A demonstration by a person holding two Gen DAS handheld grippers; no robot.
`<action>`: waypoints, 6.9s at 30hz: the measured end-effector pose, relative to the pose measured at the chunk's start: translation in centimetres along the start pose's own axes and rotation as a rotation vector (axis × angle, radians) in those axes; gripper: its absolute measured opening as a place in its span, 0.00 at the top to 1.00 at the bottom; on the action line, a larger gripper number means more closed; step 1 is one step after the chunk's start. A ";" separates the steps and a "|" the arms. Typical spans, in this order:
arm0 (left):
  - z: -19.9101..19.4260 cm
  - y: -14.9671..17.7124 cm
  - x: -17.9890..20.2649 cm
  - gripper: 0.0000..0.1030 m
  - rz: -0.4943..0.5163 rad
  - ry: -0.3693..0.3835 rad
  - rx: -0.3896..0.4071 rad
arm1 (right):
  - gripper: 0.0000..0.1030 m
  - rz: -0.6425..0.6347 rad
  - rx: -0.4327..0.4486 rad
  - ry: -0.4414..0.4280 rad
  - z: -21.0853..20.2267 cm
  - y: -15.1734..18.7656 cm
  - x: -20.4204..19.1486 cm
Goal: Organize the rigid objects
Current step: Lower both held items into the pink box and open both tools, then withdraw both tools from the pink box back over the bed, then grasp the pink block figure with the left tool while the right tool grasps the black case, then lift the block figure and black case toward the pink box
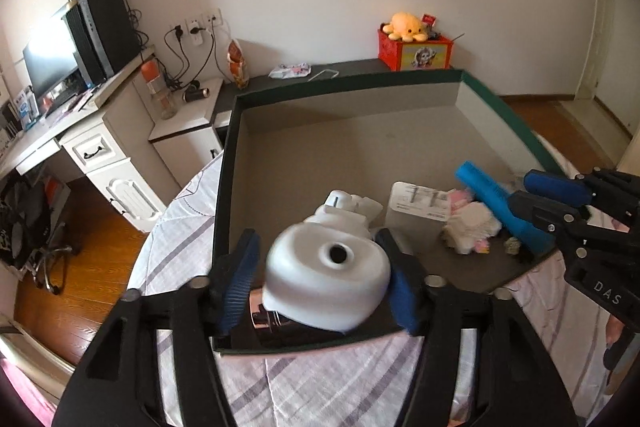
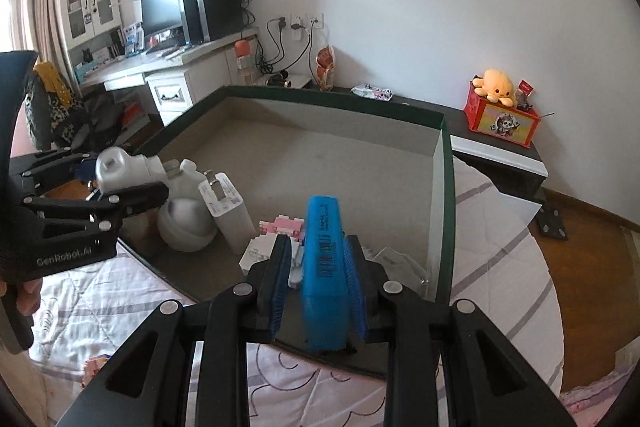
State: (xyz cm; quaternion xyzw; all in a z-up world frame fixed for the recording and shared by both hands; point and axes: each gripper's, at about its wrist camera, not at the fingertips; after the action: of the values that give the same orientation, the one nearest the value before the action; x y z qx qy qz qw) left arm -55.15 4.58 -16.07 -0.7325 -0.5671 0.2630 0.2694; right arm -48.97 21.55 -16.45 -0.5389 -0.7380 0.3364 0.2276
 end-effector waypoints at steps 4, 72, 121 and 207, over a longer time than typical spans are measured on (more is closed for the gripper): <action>-2.1 0.2 -0.2 0.14 -0.011 -0.006 0.037 | 0.59 0.002 0.022 -0.006 -1.4 -0.2 -0.6; -20.0 18.4 2.8 0.00 0.045 0.004 0.198 | 0.02 0.001 0.061 0.109 -14.3 15.3 -8.1; -6.8 13.3 4.2 0.00 -0.043 0.044 -0.037 | 0.56 0.109 0.007 0.108 -7.5 14.5 -0.4; -15.1 10.5 1.5 0.44 0.010 0.099 0.207 | 0.57 0.071 0.183 -0.002 -15.2 8.3 -4.2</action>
State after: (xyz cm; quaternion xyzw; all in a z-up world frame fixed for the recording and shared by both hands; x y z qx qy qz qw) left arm -37.14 2.33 -12.62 -0.7156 -0.5195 0.2850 0.3699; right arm -31.70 23.02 -12.37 -0.5414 -0.6848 0.4107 0.2632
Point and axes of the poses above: each gripper's, at about its wrist camera, not at the fingertips, and z roughly the way its jaws point, x to its right, y to its underside, and after that the axes turned 1 degree about y, right-handed
